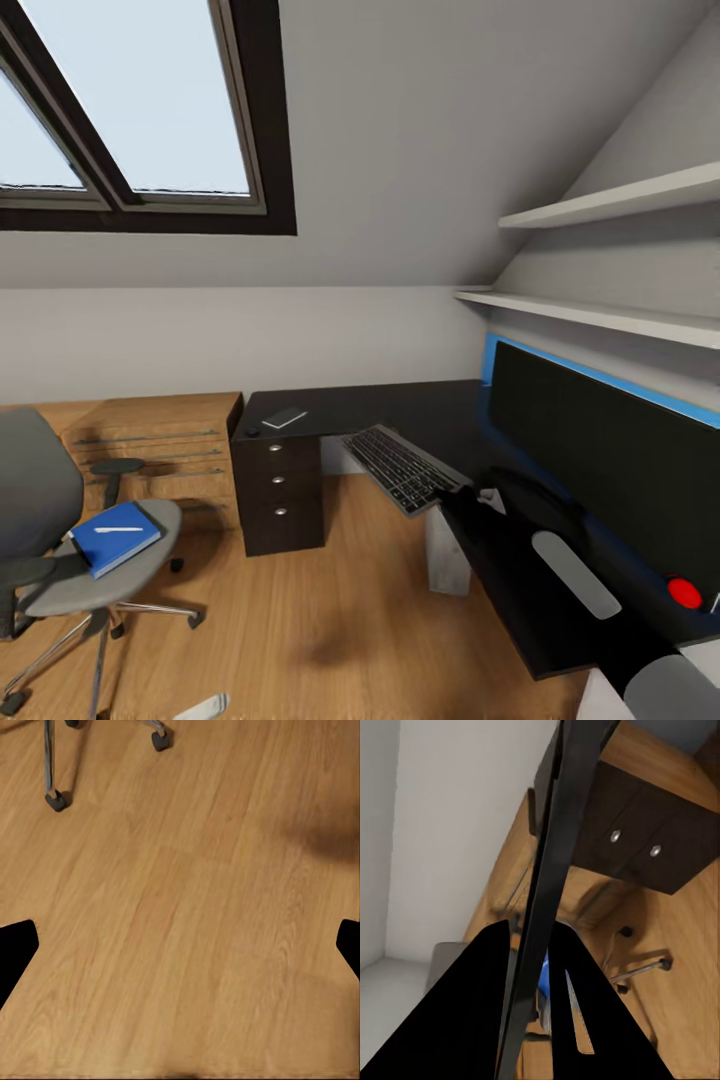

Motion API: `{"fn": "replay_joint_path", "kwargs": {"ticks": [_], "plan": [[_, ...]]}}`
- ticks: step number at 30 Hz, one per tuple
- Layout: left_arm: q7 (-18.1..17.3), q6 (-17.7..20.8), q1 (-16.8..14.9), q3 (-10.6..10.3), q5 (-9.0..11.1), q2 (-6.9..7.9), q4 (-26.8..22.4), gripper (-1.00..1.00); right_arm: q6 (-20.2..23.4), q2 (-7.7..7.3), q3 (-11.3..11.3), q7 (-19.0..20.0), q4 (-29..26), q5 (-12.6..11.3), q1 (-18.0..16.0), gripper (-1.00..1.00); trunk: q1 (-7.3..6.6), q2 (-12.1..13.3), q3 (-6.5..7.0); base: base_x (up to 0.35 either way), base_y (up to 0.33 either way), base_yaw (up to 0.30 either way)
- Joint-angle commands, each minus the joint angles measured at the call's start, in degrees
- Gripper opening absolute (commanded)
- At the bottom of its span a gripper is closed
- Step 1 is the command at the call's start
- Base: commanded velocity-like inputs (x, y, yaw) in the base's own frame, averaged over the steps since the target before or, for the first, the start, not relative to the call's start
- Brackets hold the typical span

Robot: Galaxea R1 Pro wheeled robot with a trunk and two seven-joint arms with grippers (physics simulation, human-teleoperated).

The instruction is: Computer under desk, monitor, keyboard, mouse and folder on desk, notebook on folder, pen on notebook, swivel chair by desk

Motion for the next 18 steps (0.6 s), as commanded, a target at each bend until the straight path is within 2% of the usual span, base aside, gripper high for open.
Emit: {"fn": "replay_joint_path", "kwargs": {"ticks": [1,9,14,17,18], "plan": [[0.17,-0.24,-0.04,-0.13,0.38,0.02,0.02,1.00,-0.02,-0.01,0.11,0.00,0.30,-0.76,-0.08,-1.00,-0.03,-0.06,-0.08,-0.302,-0.174,0.000],[0.13,-0.34,-0.05,-0.14,0.48,0.07,0.06,1.00,-0.11,0.15,0.12,0.04,0.98,-0.63,-0.07,-1.00,-0.03,-0.06,-0.08,-0.288,-0.191,0.000],[0.10,-0.36,-0.04,-0.14,0.55,0.08,0.11,1.00,-0.18,0.07,0.05,0.07,0.99,-0.18,-0.07,-1.00,-0.03,-0.06,-0.08,-0.046,-0.326,0.000],[0.20,-0.31,-0.05,0.00,0.59,0.16,0.11,1.00,-0.17,0.24,0.21,0.14,0.94,0.85,-0.07,-1.00,-0.03,-0.06,-0.08,-0.001,-0.092,0.000],[0.24,-0.28,-0.05,0.02,0.60,0.25,0.11,1.00,-0.62,1.40,0.17,0.08,0.92,1.07,-0.08,-1.00,-0.03,-0.06,-0.08,0.000,-0.024,0.000]]}}
